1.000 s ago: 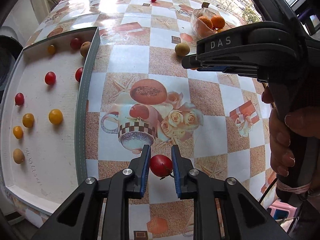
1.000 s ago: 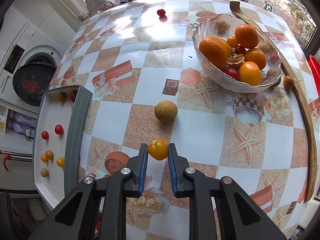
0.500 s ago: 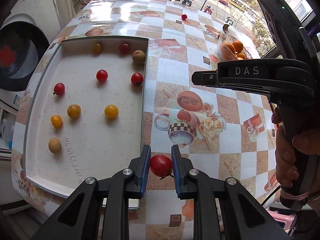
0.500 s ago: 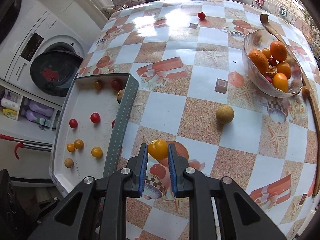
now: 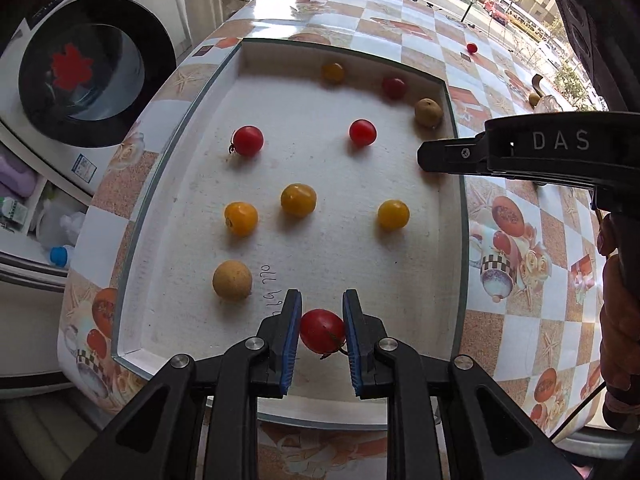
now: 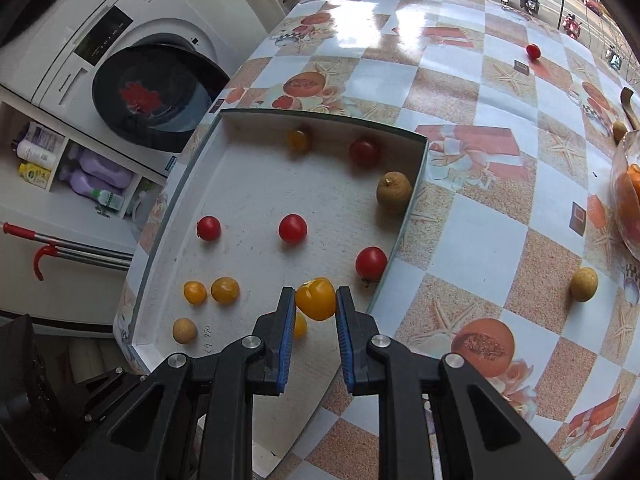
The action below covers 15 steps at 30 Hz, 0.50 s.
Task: Organize fruits
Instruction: 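Carry both tomatoes over the white tray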
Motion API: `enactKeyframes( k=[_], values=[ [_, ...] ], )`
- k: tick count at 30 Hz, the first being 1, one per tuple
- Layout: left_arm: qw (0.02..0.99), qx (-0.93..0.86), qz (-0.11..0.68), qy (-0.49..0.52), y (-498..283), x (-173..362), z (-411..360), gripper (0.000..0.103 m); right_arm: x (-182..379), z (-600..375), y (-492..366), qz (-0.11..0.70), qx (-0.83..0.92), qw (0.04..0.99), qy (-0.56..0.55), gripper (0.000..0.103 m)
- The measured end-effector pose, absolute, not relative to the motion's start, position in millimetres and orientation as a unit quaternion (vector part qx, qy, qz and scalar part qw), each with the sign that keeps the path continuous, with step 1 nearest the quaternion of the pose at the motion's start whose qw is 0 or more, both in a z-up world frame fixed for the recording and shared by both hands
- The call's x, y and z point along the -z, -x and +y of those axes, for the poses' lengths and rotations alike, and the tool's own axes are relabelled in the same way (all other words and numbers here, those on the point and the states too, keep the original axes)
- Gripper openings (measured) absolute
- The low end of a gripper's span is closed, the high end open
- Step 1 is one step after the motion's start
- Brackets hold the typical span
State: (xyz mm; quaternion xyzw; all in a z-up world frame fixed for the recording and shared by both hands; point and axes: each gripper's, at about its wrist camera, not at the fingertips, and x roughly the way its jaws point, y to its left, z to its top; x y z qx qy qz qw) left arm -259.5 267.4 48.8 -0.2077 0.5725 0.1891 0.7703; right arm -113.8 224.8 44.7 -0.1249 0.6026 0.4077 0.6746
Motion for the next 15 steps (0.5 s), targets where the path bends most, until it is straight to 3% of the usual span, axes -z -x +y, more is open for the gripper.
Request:
enactKeyframes(
  k=[13, 15],
  values=[
    [0.761, -0.189, 0.588, 0.198, 258.3, -28.2, 268.4, 0.023, -11.5, 255.9, 115.3, 0.608, -0.391, 0.669, 0.17, 0.022],
    [0.761, -0.188, 0.59, 0.195, 257.3, -28.4, 267.5, 0.03, -11.6, 259.5, 118.2, 0.602, -0.392, 0.671, 0.181, 0.022]
  ],
)
